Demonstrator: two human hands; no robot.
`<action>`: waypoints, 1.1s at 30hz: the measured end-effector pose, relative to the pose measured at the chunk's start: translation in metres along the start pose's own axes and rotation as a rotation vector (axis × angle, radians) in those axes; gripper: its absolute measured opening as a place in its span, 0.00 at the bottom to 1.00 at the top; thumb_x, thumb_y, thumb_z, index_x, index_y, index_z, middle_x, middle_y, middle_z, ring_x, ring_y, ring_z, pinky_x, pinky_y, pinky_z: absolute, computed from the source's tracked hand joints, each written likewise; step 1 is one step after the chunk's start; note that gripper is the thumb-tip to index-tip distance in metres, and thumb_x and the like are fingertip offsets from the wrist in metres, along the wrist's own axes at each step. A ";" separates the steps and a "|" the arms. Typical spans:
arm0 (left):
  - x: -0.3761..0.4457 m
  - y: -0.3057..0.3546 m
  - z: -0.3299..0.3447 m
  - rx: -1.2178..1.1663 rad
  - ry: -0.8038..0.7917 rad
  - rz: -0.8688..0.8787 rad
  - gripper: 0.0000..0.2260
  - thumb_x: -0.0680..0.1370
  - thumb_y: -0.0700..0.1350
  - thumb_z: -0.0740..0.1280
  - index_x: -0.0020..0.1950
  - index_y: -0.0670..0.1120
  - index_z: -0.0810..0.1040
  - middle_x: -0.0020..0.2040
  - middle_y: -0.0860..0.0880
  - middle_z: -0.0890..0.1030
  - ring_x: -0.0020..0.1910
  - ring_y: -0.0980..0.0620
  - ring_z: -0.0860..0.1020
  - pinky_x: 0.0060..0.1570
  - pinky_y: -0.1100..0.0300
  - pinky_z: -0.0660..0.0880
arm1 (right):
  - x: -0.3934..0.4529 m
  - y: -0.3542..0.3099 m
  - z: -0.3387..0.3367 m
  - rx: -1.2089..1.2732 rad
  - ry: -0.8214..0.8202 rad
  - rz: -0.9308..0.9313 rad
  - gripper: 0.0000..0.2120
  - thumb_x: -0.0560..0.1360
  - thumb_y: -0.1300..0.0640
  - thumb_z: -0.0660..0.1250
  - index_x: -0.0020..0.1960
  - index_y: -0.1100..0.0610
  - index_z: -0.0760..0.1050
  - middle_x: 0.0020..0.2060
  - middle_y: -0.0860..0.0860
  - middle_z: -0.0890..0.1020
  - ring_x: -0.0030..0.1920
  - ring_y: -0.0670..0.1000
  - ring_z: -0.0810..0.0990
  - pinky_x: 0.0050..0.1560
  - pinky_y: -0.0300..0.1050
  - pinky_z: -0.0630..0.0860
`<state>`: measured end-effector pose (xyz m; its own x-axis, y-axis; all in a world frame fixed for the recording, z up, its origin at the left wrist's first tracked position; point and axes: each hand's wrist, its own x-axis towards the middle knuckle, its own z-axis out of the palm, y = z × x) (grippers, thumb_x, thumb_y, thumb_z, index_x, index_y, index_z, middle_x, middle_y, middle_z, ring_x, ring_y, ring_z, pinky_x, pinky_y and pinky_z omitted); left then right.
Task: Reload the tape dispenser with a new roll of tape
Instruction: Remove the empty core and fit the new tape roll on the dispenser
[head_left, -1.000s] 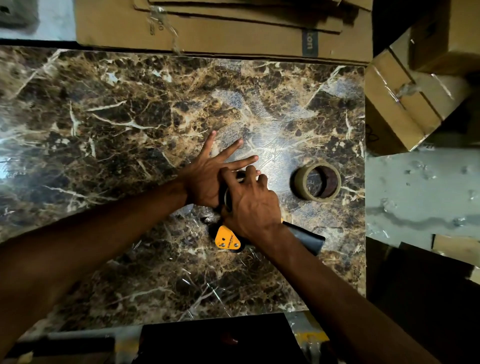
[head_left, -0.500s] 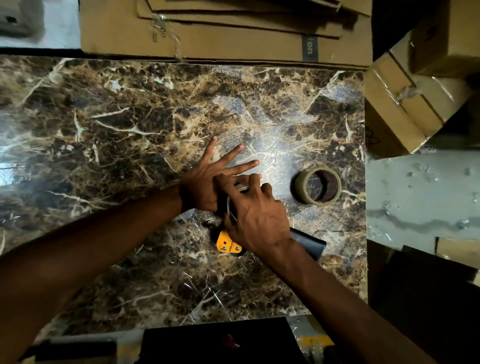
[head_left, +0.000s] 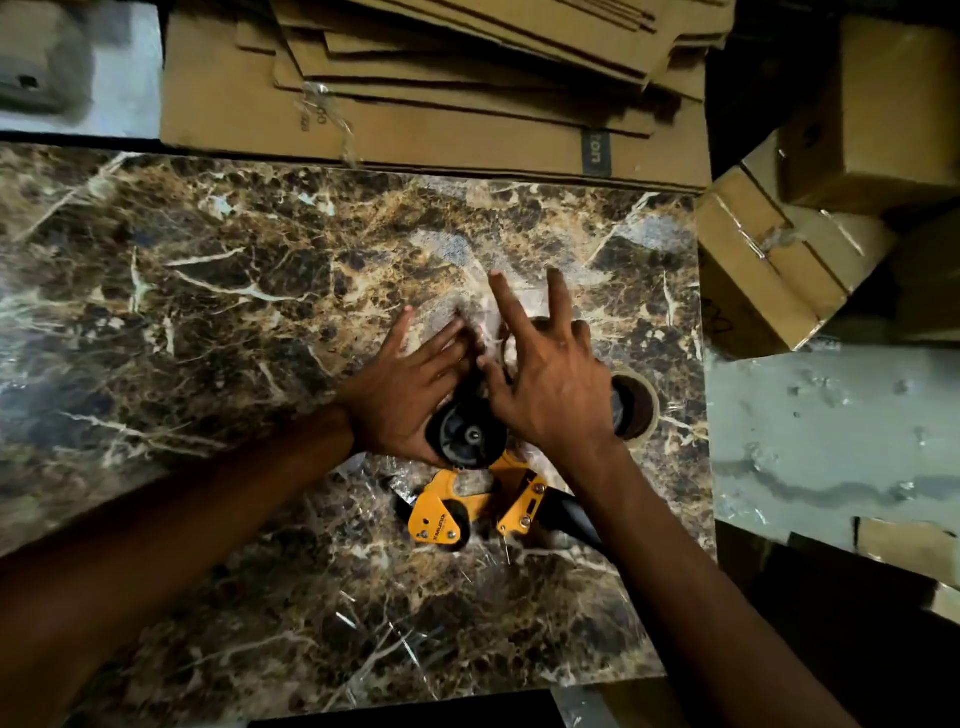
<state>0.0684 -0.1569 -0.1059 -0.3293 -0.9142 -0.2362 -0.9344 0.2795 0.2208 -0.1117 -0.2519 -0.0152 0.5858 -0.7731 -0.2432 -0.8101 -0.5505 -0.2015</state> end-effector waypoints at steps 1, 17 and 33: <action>0.000 -0.001 0.000 0.039 -0.060 -0.014 0.60 0.70 0.84 0.53 0.86 0.40 0.53 0.86 0.37 0.50 0.86 0.37 0.47 0.76 0.30 0.27 | 0.009 0.007 0.004 -0.013 0.006 0.027 0.38 0.80 0.37 0.60 0.83 0.37 0.44 0.84 0.58 0.48 0.69 0.68 0.72 0.42 0.54 0.77; 0.005 -0.005 0.014 0.073 -0.047 -0.015 0.66 0.65 0.88 0.50 0.86 0.40 0.50 0.86 0.37 0.48 0.86 0.37 0.50 0.76 0.21 0.44 | 0.053 0.058 0.050 -0.129 0.034 0.048 0.47 0.77 0.28 0.60 0.84 0.43 0.37 0.84 0.59 0.38 0.82 0.69 0.40 0.75 0.80 0.47; 0.006 -0.007 0.021 0.090 0.051 0.020 0.62 0.67 0.85 0.55 0.86 0.41 0.54 0.86 0.39 0.51 0.86 0.40 0.51 0.75 0.21 0.48 | -0.082 0.185 0.003 0.421 0.255 0.291 0.35 0.79 0.34 0.61 0.83 0.38 0.53 0.82 0.48 0.64 0.79 0.56 0.66 0.71 0.70 0.70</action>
<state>0.0698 -0.1579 -0.1289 -0.3426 -0.9213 -0.1841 -0.9370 0.3207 0.1385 -0.3095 -0.2891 -0.0351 0.2736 -0.9544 -0.1194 -0.8283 -0.1707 -0.5337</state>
